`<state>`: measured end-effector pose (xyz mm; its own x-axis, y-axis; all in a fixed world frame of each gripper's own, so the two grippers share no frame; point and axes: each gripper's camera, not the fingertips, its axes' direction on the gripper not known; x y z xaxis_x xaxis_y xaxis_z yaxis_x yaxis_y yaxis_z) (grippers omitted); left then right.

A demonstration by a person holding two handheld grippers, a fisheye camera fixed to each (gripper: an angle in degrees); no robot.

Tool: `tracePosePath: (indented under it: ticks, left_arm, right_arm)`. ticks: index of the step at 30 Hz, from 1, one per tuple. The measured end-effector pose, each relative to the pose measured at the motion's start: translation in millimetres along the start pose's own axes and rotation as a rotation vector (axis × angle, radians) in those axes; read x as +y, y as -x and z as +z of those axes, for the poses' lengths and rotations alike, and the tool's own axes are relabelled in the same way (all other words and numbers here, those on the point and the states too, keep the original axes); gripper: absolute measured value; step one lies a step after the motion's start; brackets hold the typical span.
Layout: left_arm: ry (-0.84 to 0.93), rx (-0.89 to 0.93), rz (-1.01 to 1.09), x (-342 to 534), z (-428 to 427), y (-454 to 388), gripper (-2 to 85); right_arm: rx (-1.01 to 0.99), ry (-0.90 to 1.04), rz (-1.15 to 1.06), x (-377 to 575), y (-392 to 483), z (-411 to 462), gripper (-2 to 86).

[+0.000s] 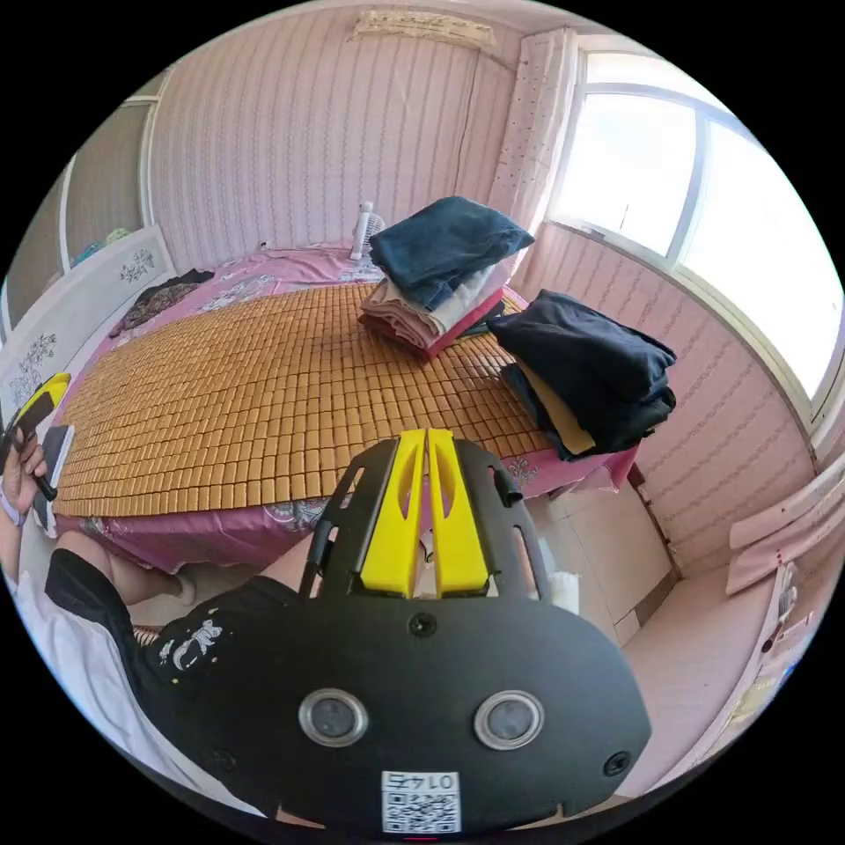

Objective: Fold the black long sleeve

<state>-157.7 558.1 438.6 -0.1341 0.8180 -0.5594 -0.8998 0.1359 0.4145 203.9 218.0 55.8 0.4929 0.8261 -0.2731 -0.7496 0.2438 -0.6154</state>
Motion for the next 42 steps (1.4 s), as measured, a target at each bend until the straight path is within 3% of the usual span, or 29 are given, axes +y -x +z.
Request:
tracePosePath:
  ticks: [11, 19, 23, 25, 33, 42]
  left_arm:
    - [0.095, 0.176, 0.252, -153, 225, -99, 12.4]
    - [0.148, 0.305, 0.512, -225, 363, -177, 13.6]
    - [0.250, 0.345, 0.598, -249, 427, -219, 15.0]
    - [0.214, 0.337, 0.645, -255, 433, -233, 15.0]
    - [-0.008, 0.224, 0.450, -262, 334, -196, 14.3]
    - [-0.065, -0.191, 0.052, -171, 104, -84, 8.9]
  right_arm:
    - [0.117, -0.132, 0.252, -1, -145, -9, 7.0]
    - [-0.037, -0.179, 0.358, -24, -229, -6, 11.2]
    - [-0.229, -0.206, 0.411, -19, -261, -12, 7.9]
    - [-0.348, -0.246, 0.382, -20, -271, -32, 4.5]
    - [-0.815, -0.446, 0.198, -45, -237, -113, 1.3]
    - [-1.190, -0.333, -0.251, -95, -38, -170, 0.7]
